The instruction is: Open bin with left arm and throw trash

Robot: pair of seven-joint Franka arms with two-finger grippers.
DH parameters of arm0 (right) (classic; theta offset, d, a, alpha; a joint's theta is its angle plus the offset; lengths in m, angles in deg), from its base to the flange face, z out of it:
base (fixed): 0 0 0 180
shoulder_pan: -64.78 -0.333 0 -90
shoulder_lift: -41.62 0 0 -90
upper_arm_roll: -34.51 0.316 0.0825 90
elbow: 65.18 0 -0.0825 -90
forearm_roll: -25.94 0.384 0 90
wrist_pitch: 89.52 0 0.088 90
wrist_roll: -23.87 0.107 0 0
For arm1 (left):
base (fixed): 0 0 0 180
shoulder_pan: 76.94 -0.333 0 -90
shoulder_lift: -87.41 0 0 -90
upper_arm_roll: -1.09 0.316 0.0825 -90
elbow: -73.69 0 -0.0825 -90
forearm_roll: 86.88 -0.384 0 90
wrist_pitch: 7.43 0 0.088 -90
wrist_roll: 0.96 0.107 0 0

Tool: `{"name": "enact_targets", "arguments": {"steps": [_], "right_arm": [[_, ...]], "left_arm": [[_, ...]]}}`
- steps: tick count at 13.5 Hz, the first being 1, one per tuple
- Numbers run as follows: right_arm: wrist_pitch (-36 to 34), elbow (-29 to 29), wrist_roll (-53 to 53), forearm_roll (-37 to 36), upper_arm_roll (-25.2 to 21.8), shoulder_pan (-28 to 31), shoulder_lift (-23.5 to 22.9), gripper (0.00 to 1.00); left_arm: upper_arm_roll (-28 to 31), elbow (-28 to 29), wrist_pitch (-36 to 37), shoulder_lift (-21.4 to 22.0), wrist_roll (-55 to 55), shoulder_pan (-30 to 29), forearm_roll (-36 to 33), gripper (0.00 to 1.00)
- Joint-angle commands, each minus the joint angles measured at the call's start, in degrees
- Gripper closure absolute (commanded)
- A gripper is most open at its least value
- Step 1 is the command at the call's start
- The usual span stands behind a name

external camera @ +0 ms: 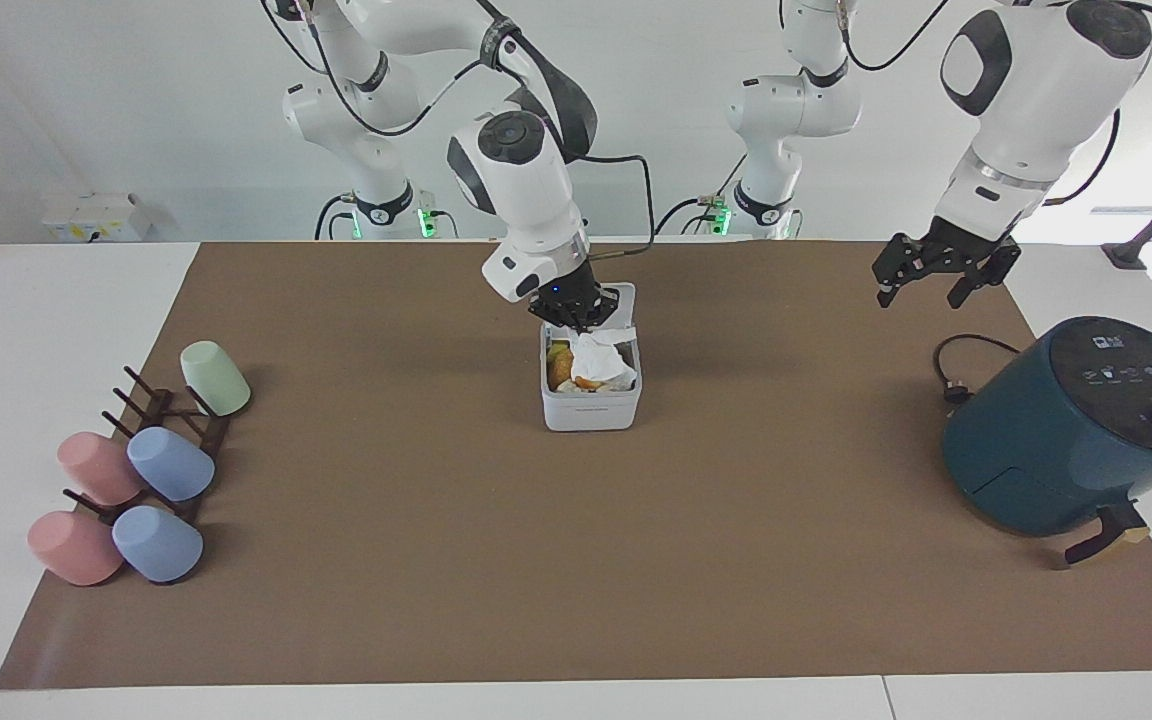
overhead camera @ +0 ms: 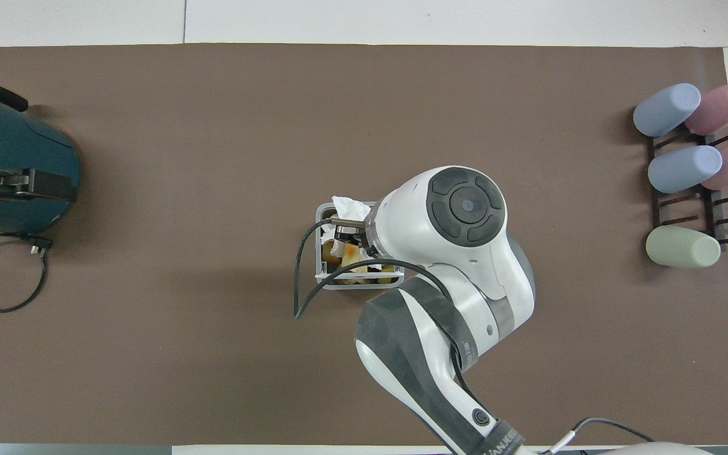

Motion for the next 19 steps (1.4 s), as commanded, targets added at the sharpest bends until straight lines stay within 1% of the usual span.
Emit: {"name": "enact_targets", "arguments": {"steps": [1, 2, 3, 4, 5, 9, 11, 12, 13, 15, 17, 19], "right_arm": [[1.4, -3.3, 0.1, 2.5, 0.0, -0.6, 2.9, 0.75], [1.4, -3.3, 0.3, 3.6, 0.0, -1.0, 2.9, 0.60], [1.5, -3.3, 1.7, 3.9, 0.0, -1.1, 2.9, 0.31], [1.8, -3.2, 2.6, 3.9, 0.0, -1.1, 2.9, 0.09], [2.0, -3.2, 2.6, 3.9, 0.0, -1.1, 2.9, 0.00], [1.9, -2.1, 2.7, 3.8, 0.0, -1.1, 2.6, 0.00], [0.1, 1.6, 2.0, 2.3, -0.3, -0.5, 1.2, 0.00], [-1.6, 3.9, 1.5, 0.1, -0.5, 0.3, 0.5, 0.00], [-4.7, 7.5, 0.8, -4.7, -0.5, 1.7, -0.1, 0.00], [-10.7, 11.8, -2.8, -11.7, -0.5, 4.2, -1.2, 0.00], [-15.5, 14.0, -9.7, -12.9, -0.6, 8.4, -0.1, 0.00], [-23.5, 18.3, -13.7, -12.8, -0.6, 13.5, 0.8, 0.00]], "left_arm": [[-0.7, -3.6, 4.6, -0.5, 0.6, -0.5, -1.3, 0.00], [-0.7, -4.6, 5.8, -0.7, 0.5, -0.5, -1.3, 0.00], [-0.7, -5.5, 7.0, -0.8, 0.5, -0.6, -1.3, 0.00], [-0.7, -6.3, 8.2, -0.8, 0.5, -1.3, -1.4, 0.00], [-0.7, -6.8, 9.4, -0.8, 0.6, -1.9, -1.4, 0.00], [-0.7, -6.3, 9.2, -0.5, 0.6, -2.4, -1.3, 0.00], [-0.7, -6.1, 9.3, -0.4, 0.4, -2.3, -1.3, 0.00], [-0.7, -6.2, 9.5, -0.4, 0.4, -2.3, -1.3, 0.00], [-0.7, -6.1, 9.8, -0.3, 0.4, -2.3, -1.3, 0.00], [-0.7, -6.0, 11.0, -0.1, 0.4, -2.3, -1.3, 0.00], [-0.7, -5.9, 10.8, -0.1, 0.4, -2.3, -1.3, 0.00], [-0.7, -5.8, 10.2, -0.1, 0.5, -2.3, -1.3, 0.00]]}}
